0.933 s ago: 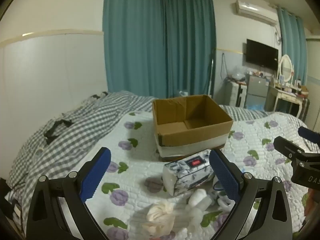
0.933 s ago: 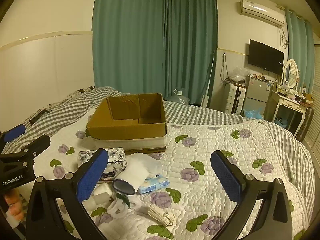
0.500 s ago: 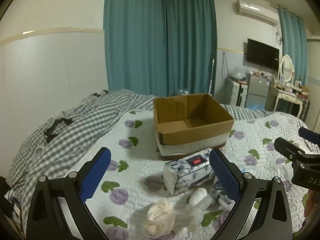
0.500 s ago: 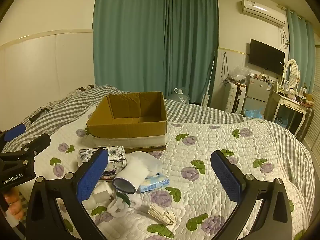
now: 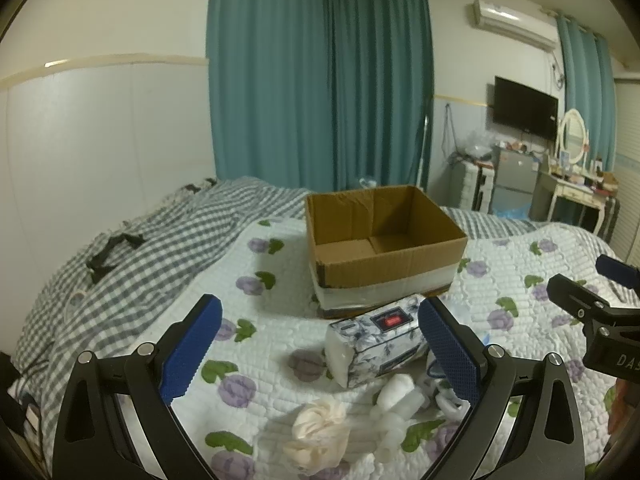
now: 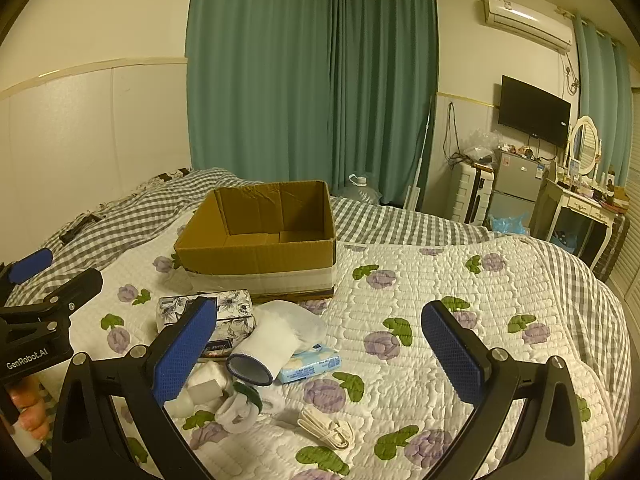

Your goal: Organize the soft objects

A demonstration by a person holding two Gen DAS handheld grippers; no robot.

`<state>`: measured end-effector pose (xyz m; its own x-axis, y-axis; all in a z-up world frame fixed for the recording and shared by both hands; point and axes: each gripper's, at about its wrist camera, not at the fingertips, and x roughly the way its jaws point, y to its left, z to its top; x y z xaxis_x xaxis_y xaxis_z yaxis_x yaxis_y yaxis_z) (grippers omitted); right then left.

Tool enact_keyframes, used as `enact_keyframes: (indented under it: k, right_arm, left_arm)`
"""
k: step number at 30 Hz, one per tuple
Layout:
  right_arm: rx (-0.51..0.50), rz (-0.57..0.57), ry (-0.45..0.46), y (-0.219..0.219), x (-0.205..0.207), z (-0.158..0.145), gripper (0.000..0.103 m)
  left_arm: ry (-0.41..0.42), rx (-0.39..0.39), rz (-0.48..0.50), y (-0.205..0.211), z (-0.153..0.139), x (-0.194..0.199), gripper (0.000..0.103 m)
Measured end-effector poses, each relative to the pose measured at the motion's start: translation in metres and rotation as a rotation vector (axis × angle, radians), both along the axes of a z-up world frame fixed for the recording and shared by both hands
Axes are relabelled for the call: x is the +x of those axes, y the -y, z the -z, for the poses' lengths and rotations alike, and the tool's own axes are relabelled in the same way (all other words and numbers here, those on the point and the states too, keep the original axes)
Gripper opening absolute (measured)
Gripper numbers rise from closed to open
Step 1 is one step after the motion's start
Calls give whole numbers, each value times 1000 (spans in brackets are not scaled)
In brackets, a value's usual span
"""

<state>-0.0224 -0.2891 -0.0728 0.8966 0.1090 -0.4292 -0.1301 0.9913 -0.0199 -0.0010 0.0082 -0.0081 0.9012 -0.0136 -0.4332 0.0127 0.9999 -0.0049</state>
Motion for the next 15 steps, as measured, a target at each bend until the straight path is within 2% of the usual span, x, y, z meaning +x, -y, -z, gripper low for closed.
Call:
enact_keyframes:
  k: [15]
  right_arm:
    - [-1, -2, -6, 3, 0, -2, 103]
  left_arm:
    - [-1, 4, -4, 6, -2, 1, 101]
